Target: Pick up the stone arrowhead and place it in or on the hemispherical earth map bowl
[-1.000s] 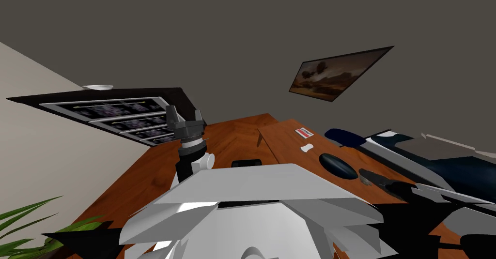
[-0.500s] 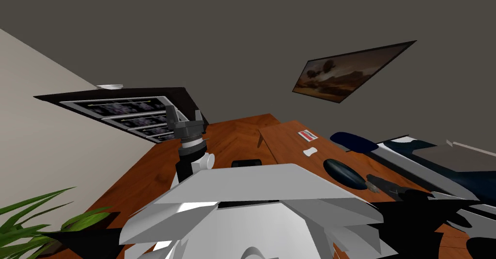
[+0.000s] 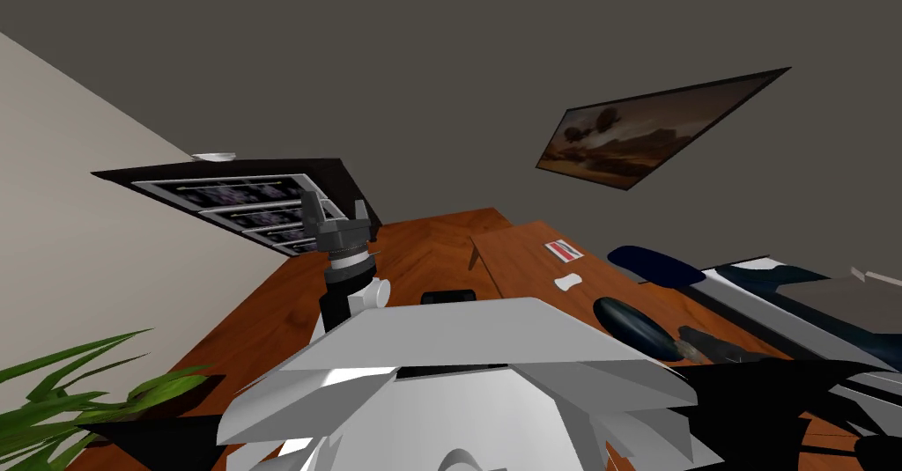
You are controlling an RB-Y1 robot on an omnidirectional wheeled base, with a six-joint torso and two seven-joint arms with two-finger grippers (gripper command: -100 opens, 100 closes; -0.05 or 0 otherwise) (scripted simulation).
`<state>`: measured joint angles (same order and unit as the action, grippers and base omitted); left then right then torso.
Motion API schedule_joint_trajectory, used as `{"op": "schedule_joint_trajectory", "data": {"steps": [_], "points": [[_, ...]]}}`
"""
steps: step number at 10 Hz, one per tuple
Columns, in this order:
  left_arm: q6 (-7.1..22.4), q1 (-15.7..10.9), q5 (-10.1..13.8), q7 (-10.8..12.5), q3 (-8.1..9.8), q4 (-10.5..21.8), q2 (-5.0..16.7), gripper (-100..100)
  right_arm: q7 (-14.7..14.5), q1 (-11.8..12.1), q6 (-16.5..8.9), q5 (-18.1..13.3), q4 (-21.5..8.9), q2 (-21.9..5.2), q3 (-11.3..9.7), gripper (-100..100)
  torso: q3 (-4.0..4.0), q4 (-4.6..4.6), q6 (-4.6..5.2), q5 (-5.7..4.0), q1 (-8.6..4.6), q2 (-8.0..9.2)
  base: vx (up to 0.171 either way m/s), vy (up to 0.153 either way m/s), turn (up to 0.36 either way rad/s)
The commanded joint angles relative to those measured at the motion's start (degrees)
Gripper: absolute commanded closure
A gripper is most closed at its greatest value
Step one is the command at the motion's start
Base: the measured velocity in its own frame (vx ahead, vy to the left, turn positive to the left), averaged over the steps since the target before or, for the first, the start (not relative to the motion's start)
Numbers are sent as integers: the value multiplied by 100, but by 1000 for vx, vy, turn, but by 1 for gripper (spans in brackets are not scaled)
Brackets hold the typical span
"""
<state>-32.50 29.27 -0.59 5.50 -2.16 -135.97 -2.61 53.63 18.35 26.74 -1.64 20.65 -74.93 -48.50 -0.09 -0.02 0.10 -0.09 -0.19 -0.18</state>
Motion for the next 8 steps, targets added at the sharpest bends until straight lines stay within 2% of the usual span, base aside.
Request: {"op": "schedule_joint_trajectory", "data": {"steps": [1,2,3,7,8], "points": [[0,0,0,0,0,0,0,0,172,-1,121,-2,-144,15,-83,100,0,0,0,0,0,0,24,-51,84],[0,0,0,0,0,0,0,0,110,-13,58,-6,-93,14,-60,100,0,0,1,-1,-3,1,8,-24,18],[0,0,0,0,0,0,0,0,136,-20,80,-9,-116,13,-67,-100,3,1,4,-2,5,6,3,-5,0],[0,0,0,0,0,0,0,0,134,-20,78,-8,-114,12,-66,-100,7,2,5,1,16,13,0,0,0],[0,0,0,0,0,0,0,0,134,-20,78,-8,-114,12,-66,0,7,2,5,1,16,13,0,0,0]]}}
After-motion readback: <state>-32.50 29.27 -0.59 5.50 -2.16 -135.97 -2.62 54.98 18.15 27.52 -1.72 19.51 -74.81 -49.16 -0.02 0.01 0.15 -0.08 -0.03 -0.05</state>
